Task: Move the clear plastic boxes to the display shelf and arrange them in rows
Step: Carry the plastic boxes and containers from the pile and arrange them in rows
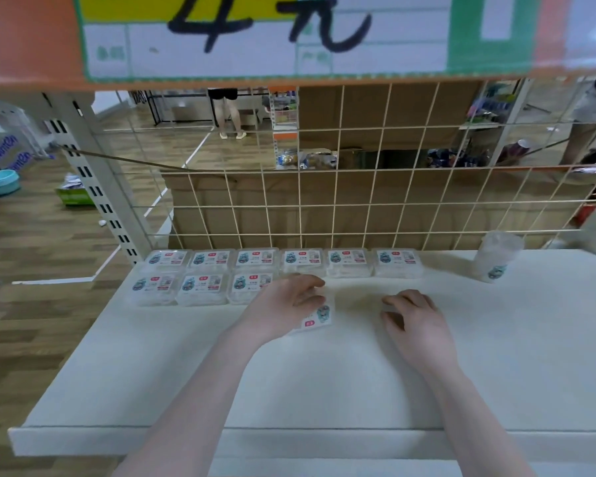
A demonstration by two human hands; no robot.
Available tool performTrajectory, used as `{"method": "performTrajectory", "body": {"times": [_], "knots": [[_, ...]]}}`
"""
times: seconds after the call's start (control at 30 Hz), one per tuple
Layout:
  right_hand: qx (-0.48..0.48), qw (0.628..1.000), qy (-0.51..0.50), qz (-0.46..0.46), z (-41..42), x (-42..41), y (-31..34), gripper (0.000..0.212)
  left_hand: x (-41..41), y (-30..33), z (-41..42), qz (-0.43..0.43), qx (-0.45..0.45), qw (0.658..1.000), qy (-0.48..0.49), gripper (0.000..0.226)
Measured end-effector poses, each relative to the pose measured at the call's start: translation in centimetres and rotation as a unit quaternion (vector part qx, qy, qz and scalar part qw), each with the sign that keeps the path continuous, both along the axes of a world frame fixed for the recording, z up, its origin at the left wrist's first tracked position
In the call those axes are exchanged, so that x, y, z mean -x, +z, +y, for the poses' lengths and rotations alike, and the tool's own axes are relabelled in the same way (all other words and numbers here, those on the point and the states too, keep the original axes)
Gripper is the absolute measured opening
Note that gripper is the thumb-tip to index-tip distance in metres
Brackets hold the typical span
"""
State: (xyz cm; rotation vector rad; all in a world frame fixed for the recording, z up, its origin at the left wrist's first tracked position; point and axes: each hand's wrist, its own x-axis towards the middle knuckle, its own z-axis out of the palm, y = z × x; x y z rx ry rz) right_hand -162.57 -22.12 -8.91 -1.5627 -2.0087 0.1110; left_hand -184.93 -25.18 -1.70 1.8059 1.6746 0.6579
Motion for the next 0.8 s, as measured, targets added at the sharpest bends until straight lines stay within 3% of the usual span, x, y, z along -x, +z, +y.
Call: {"method": "performTrajectory", "body": {"times": [0.1, 0.43, 0.63, 0.8], "knots": [[0.009, 1.0, -0.007, 0.0, 0.1, -0.1, -0.1, 0.02, -0.1, -0.3, 0.5, 0.08, -0.036, 0.996, -0.005, 0.036], [0.004, 1.0, -0.012, 0.009, 0.3, -0.1, -0.4, 0.02, -0.9, -0.7, 0.5, 0.215, -0.051, 0.975, 0.041, 0.035], [-0.013, 1.0, -0.007, 0.011, 0.3, -0.1, -0.5, 0.02, -1.2, -1.4, -0.2, 0.209, -0.051, 0.975, 0.055, 0.044], [-0.016, 1.0, -0.009, 0.009, 0.3, -0.2, -0.6, 0.02, -0.8, -1.8, -0.9, 0.197, -0.046, 0.979, 0.012, 0.041]]}}
